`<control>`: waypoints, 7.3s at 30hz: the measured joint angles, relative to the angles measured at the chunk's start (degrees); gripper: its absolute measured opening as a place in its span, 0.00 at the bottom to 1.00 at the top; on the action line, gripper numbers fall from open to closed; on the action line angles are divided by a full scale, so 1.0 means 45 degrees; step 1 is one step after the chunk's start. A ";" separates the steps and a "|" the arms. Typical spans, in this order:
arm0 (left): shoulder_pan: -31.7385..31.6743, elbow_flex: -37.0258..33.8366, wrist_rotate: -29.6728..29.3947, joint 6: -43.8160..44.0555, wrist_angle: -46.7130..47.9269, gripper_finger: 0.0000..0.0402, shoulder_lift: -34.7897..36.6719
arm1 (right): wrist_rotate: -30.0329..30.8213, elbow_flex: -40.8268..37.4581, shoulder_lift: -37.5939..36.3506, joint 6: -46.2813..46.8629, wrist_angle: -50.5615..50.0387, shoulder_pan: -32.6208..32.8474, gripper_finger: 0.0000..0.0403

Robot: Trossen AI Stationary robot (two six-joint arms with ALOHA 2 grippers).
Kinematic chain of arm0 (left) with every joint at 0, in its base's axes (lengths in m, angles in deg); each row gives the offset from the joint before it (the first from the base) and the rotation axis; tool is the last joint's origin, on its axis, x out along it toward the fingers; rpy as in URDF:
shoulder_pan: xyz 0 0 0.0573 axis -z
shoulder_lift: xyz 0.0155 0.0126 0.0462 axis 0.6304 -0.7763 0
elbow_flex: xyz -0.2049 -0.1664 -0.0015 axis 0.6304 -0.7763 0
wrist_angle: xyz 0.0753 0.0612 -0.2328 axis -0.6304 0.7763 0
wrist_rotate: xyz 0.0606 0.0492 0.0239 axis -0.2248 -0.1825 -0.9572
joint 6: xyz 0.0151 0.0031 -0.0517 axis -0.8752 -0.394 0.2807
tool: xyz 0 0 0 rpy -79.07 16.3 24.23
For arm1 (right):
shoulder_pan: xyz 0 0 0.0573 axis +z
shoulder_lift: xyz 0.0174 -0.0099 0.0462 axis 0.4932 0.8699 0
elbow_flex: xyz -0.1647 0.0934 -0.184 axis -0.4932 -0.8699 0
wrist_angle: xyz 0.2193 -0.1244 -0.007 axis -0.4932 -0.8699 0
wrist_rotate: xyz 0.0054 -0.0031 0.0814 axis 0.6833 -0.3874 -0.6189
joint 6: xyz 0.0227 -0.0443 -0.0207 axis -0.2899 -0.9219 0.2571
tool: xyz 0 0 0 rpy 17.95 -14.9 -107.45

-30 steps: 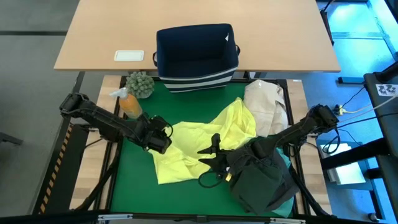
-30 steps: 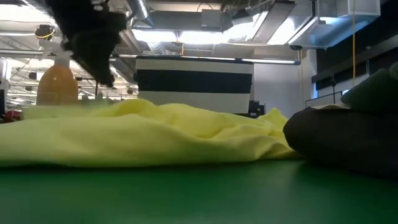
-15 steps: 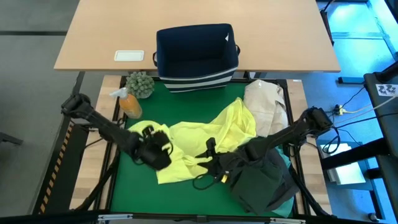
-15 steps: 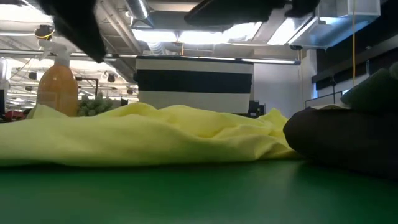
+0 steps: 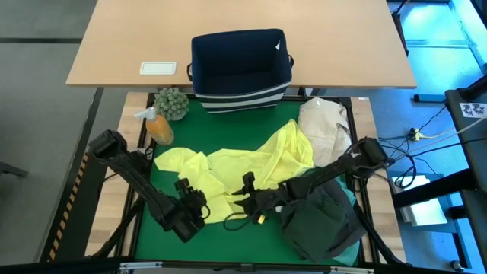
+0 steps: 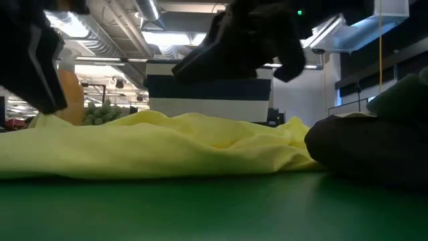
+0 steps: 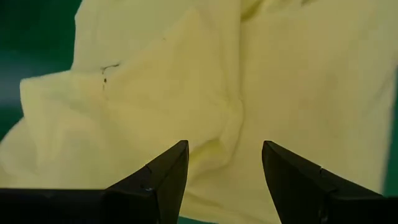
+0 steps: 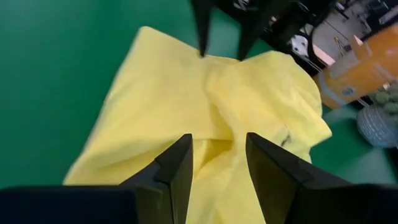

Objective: Fold laundry
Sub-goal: Fold the yellow shirt on the table

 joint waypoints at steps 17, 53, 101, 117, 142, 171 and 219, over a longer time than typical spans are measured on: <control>-0.1032 0.0000 0.0803 -0.3127 0.0065 0.58 -0.0512 | -0.0447 0.0076 0.0000 0.0158 -0.0017 -0.0333 0.36; -0.3698 0.0053 -0.1308 -0.5262 0.2538 0.00 0.2398 | -0.0434 0.0086 -0.0602 -0.0070 -0.0190 -0.0314 0.36; -0.3450 -0.1027 0.0792 -0.2401 0.1313 0.36 0.3272 | -0.0440 0.0076 -0.0602 0.0417 -0.1530 -0.0274 0.36; -0.2261 -0.4367 0.2465 0.2063 -0.1712 0.36 0.3296 | -0.0107 0.0076 -0.0602 0.0201 -0.1952 -0.0246 0.36; -0.0477 -0.4806 0.3118 0.5098 -0.2431 0.00 0.3296 | -0.1207 0.0076 -0.0597 0.2846 -0.5697 -0.2116 0.36; 0.2476 -0.3070 0.5226 0.7007 -0.3420 0.00 0.3266 | -0.0077 0.0076 -0.0538 0.2975 -0.6493 -0.2271 0.36; 0.3314 0.0602 0.3242 0.7138 0.3444 0.00 0.3267 | -0.1116 0.1742 -0.0903 0.2715 -0.6342 -0.1137 0.36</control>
